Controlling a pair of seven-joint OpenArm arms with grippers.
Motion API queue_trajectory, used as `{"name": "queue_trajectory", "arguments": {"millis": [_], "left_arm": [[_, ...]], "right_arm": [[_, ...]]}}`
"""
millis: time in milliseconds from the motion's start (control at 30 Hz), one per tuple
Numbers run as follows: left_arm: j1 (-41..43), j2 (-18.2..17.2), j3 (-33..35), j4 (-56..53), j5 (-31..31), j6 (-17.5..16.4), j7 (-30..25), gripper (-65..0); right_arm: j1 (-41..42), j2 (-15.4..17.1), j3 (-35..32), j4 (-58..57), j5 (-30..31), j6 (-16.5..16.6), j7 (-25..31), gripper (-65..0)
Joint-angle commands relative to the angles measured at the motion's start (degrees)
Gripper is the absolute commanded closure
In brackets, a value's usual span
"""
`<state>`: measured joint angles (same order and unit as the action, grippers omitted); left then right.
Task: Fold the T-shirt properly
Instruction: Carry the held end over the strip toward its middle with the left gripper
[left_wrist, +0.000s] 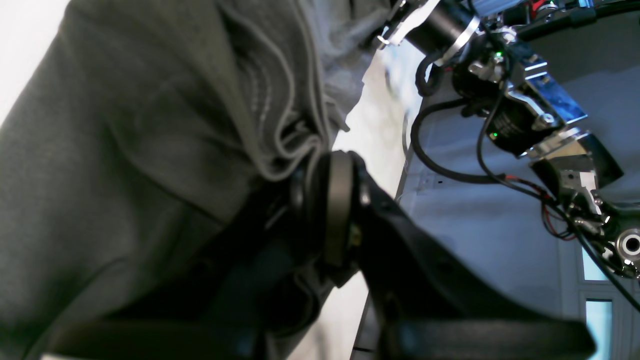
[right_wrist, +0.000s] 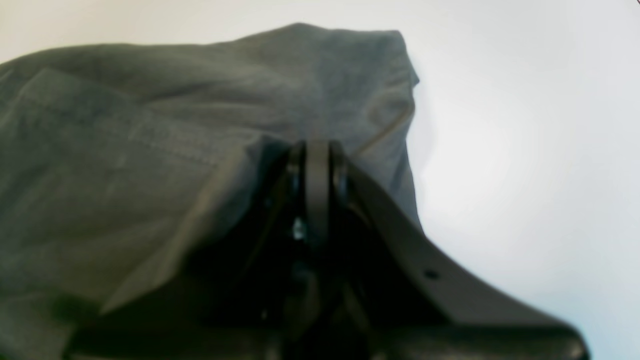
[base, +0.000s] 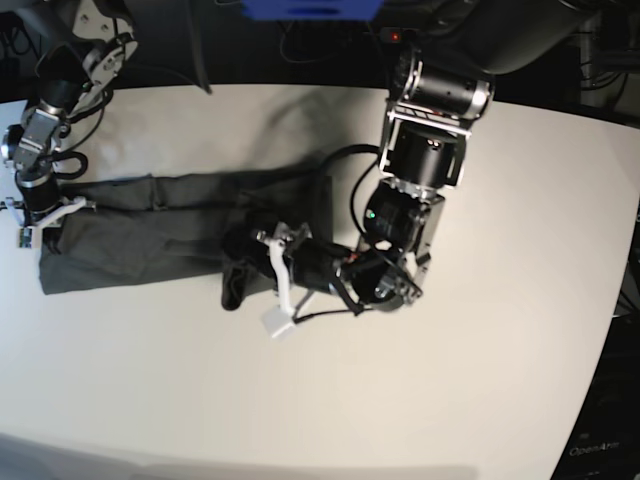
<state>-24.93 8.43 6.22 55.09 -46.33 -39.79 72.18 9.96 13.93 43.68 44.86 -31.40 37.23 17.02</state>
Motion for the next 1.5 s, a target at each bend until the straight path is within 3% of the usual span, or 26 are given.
{"name": "queue_trajectory", "arguments": {"millis": [0,167,300,567,767,933,1467], "left_arm": [[-1.67,0.57,0.07,0.78,-1.98,-0.21,-1.11,-2.2],[-1.67,0.57,0.07,0.78,-2.16,-0.21,-3.66,-2.2],[-1.49,0.57,0.07,0.78,-2.25,2.3,-5.15,-2.2],[-1.49,0.57,1.65,0.78,-2.33,2.47,-4.8,-2.2],[-1.67,0.57,6.84,0.78,-7.43,2.74,-5.94,-2.2],[-2.11,0.57,6.92,0.6,-7.78,2.82,-8.31,-2.2],[-1.67,0.57,6.75,0.6,-7.87,2.82,-8.4,-2.6]], "right_arm": [[-1.3,-1.67,-0.91,-1.39,-7.15,2.77,-10.03,-0.4],[-1.3,-1.76,-0.91,-1.39,-7.15,2.77,-10.03,-0.4],[-1.38,-1.76,-0.91,-1.39,-7.15,2.77,-10.03,-0.4],[-1.38,-1.76,-0.91,-1.39,-7.15,2.77,-9.94,-0.3],[-1.3,-2.37,-0.91,-1.39,-7.15,2.77,-9.94,-0.4],[-1.38,-2.46,-2.85,-1.39,-7.15,2.77,-9.94,-0.3],[-1.38,-2.37,-2.85,-1.39,-7.15,2.77,-10.03,-0.3]]}}
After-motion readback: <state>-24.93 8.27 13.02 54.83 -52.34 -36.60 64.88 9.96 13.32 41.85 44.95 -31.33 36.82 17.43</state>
